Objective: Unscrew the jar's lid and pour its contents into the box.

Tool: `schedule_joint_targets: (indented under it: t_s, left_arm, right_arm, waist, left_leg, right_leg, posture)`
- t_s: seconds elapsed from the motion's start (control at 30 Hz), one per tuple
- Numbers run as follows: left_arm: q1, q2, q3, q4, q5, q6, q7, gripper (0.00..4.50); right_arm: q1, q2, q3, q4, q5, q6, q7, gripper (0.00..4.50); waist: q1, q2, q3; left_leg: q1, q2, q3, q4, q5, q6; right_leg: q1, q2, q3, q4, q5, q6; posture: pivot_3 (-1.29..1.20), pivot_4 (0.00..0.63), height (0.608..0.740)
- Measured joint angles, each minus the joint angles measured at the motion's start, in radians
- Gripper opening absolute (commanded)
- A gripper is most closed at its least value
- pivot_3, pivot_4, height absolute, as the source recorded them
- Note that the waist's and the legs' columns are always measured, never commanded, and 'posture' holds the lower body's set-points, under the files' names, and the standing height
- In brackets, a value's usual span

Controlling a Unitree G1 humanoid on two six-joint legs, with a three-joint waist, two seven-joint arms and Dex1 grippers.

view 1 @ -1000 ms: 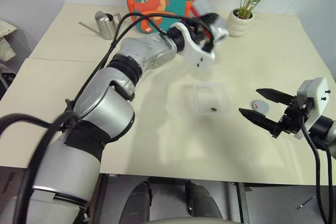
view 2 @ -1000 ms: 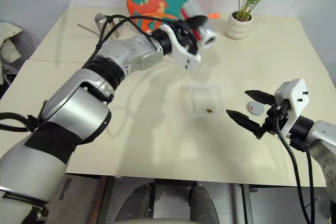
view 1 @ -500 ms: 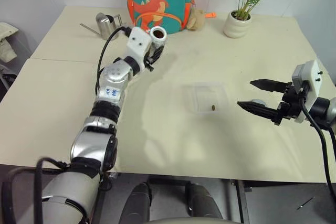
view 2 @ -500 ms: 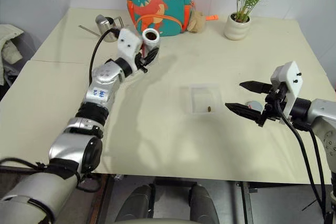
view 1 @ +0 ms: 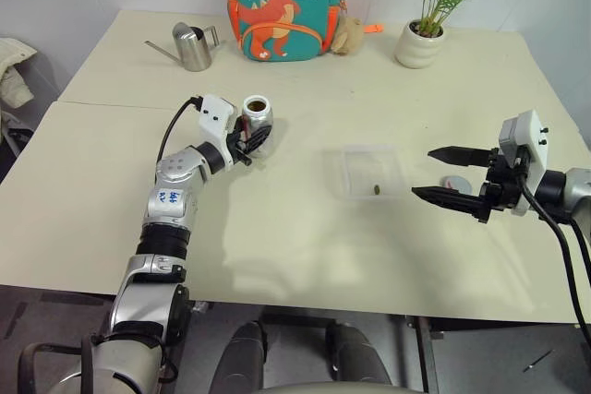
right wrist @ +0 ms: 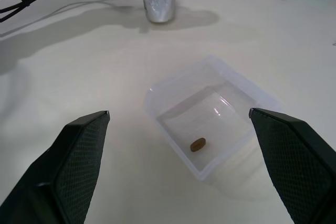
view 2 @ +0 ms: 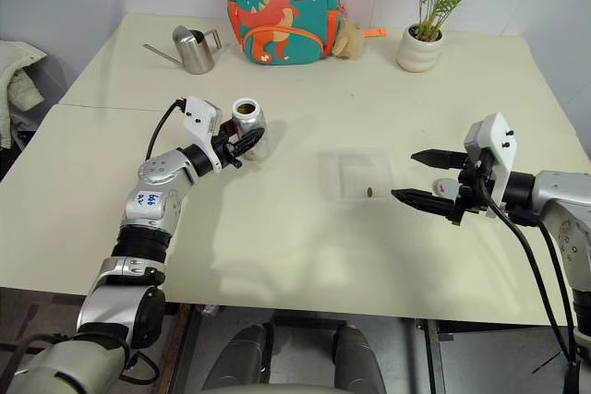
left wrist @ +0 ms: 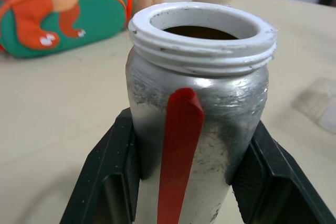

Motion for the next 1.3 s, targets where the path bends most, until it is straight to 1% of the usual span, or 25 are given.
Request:
schedule_joint_targets:
  t_s: [0.03,0.2,0.4,0.57,0.73,0.87,1.07,1.13,1.17,1.23,1.3]
  left_arm:
    - [0.0,0.002,-0.003,-0.002,0.001,0.005,-0.002,2.86]
    - [0.007,0.015,-0.017,-0.028,0.002,0.038,-0.01,4.48]
    - [0.045,0.037,-0.029,-0.1,0.004,0.08,-0.012,4.48]
    - [0.117,0.067,-0.038,-0.239,0.004,0.146,-0.014,4.48]
    - [0.195,0.095,-0.038,-0.353,0.005,0.209,0.002,4.48]
    - [0.215,0.12,-0.025,-0.379,0.004,0.239,0.014,4.48]
    - [0.263,0.191,0.011,-0.429,-0.029,0.284,-0.018,4.48]
    - [0.296,0.233,0.026,-0.468,-0.064,0.305,-0.064,4.48]
    - [0.323,0.263,0.044,-0.49,-0.098,0.309,-0.112,4.48]
    - [0.37,0.324,0.087,-0.512,-0.174,0.284,-0.241,4.48]
    - [0.381,0.371,0.145,-0.488,-0.245,0.231,-0.363,4.48]
  right_arm:
    - [-0.002,0.0,0.0,0.002,-0.003,-0.001,0.002,4.5]
    - [-0.004,0.001,0.002,0.006,-0.011,-0.001,0.009,4.5]
    - [-0.013,0.006,0.014,0.008,-0.024,-0.002,0.017,4.5]
    - [-0.042,0.01,0.034,0.016,-0.032,-0.019,0.025,4.5]
    - [-0.048,0.01,0.036,0.034,-0.036,-0.021,0.027,4.5]
    - [-0.053,0.01,0.036,0.043,-0.038,-0.021,0.028,4.5]
    - [-0.051,0.01,0.035,0.041,-0.039,-0.021,0.031,4.5]
    - [-0.043,0.009,0.03,0.033,-0.036,-0.019,0.033,4.5]
    - [-0.032,0.003,0.024,0.028,-0.034,-0.017,0.036,4.5]
    - [-0.007,-0.022,-0.003,0.025,-0.033,-0.013,0.044,4.5]
    - [0.001,-0.041,-0.032,0.024,-0.032,-0.012,0.054,4.5]
  waist:
    - [-0.001,0.0,0.0]
    - [-0.001,0.0,0.0]
    - [-0.009,0.0,0.0]
    - [-0.023,0.0,0.0]
    - [-0.025,0.0,0.0]
    - [-0.025,0.0,0.0]
    - [-0.027,0.0,0.0]
    - [-0.028,0.0,0.0]
    - [-0.028,0.001,0.0]
    - [-0.028,0.001,0.0]
    - [-0.028,0.001,0.0]
  left_leg:
    - [0.0,0.0,0.0,0.0,0.0,0.0]
    - [0.0,0.0,0.0,0.0,0.0,0.0]
    - [0.0,0.0,0.0,0.0,0.0,0.0]
    - [0.0,0.001,0.0,-0.001,0.0,0.0]
    - [0.0,0.001,0.0,-0.001,0.0,0.0]
    - [0.001,0.001,0.0,-0.001,0.0,0.0]
    - [0.001,0.001,0.0,-0.002,0.0,0.0]
    - [0.0,0.001,0.0,-0.003,0.0,0.0]
    - [0.0,0.001,0.0,-0.003,0.0,0.0]
    - [0.001,0.002,0.0,-0.004,0.0,-0.001]
    - [0.001,0.002,0.0,-0.004,0.0,-0.001]
  right_leg:
    - [0.0,0.0,0.0,0.0,0.0,0.0]
    - [0.0,0.0,0.0,-0.001,0.0,0.0]
    - [0.0,0.0,0.0,0.0,0.0,0.0]
    - [0.0,0.0,0.0,-0.001,0.0,0.0]
    - [0.0,0.0,0.0,-0.001,0.0,0.0]
    - [0.001,0.0,0.0,-0.001,0.0,-0.001]
    - [0.0,0.0,0.0,-0.002,0.0,-0.001]
    - [0.0,0.0,0.0,-0.002,0.0,-0.001]
    - [0.0,0.0,0.0,-0.003,0.0,-0.001]
    - [0.0,0.0,0.0,-0.003,-0.001,-0.002]
    - [0.0,0.0,-0.002,-0.003,-0.001,-0.004]
  posture:
    - [0.0,0.15,0.74]
    - [0.0,0.15,0.74]
    - [0.0,0.15,0.74]
    - [0.0,0.15,0.74]
    - [0.0,0.15,0.74]
    - [0.0,0.15,0.74]
    - [0.0,0.15,0.74]
    - [0.0,0.15,0.74]
    - [0.0,0.15,0.74]
    - [0.0,0.15,0.74]
    - [0.0,0.15,0.74]
